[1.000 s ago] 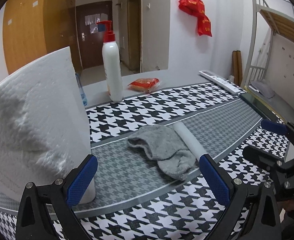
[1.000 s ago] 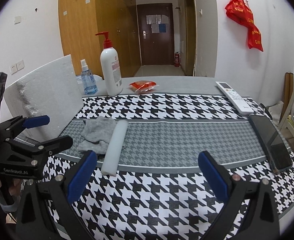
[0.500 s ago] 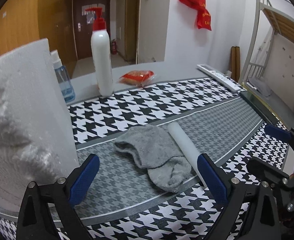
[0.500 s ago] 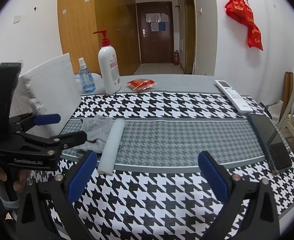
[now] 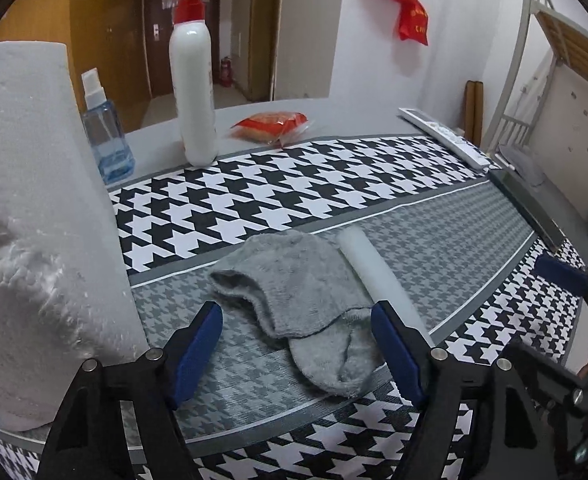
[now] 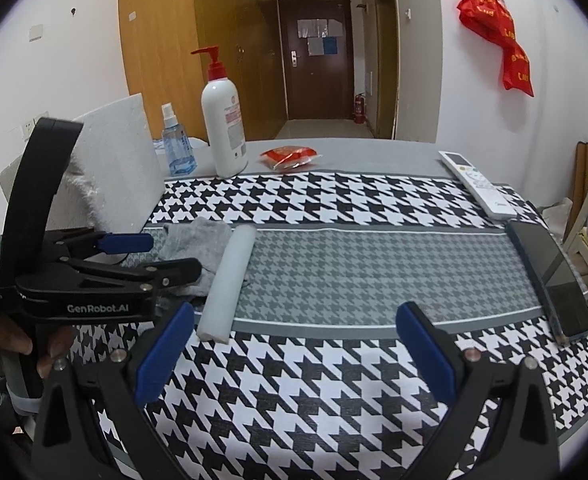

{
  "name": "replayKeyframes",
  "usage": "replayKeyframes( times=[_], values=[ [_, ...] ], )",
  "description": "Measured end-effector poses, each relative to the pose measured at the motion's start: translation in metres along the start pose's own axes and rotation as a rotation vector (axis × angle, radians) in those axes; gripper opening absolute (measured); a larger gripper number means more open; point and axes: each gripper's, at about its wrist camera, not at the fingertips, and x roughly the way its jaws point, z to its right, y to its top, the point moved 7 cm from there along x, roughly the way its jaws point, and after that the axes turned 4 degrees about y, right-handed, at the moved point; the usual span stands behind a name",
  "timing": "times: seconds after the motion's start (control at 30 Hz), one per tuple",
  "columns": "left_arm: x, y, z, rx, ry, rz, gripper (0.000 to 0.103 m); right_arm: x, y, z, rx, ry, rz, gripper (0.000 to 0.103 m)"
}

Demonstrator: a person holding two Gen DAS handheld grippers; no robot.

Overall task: Organize soft objects
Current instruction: 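Move the left tool down toward the grey sock, then close the left tool on the grey sock while the right tool approaches the white roll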

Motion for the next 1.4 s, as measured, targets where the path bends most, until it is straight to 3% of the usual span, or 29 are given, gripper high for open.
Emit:
replayKeyframes(
  times=[0.13, 0.5, 0.67, 0.73, 0.9, 1.07, 1.2, 1.27, 1.33, 1.4],
  values=[
    [0.008, 0.001, 0.0, -0.006, 0.012, -0.033, 0.066, 0.006, -0.001, -0.005, -0.008, 0.013, -0.018, 0.102],
    [0.016, 0.002, 0.0, -0.01, -0.007, -0.057, 0.061, 0.021, -0.004, -0.014, -0.031, 0.023, -0.066, 0.102],
    [0.018, 0.004, 0.005, 0.018, -0.004, -0.05, 0.043, 0.024, -0.006, -0.014, -0.034, 0.026, -0.086, 0.102],
    [0.017, 0.004, 0.011, 0.031, -0.034, -0.044, 0.025, 0.025, -0.006, -0.016, -0.043, 0.022, -0.093, 0.102],
    [0.012, 0.002, 0.01, 0.036, -0.038, -0.019, 0.018, 0.03, -0.007, -0.019, -0.06, 0.007, -0.119, 0.102],
    [0.004, 0.0, 0.003, 0.016, -0.043, 0.003, 0.017, 0.034, -0.006, -0.021, -0.066, -0.004, -0.132, 0.102],
    [-0.002, -0.003, 0.003, 0.022, -0.045, 0.02, 0.017, 0.039, -0.003, -0.029, -0.088, -0.003, -0.145, 0.095],
    [-0.006, -0.004, 0.004, 0.029, -0.044, 0.03, 0.017, 0.04, -0.003, -0.032, -0.1, 0.002, -0.154, 0.087],
    [-0.009, -0.004, 0.003, 0.033, -0.048, 0.039, 0.017, 0.046, -0.005, -0.036, -0.113, 0.017, -0.177, 0.073],
    [-0.011, -0.005, 0.003, 0.032, -0.047, 0.045, 0.017, 0.051, -0.006, -0.039, -0.121, 0.029, -0.196, 0.068]
  ],
)
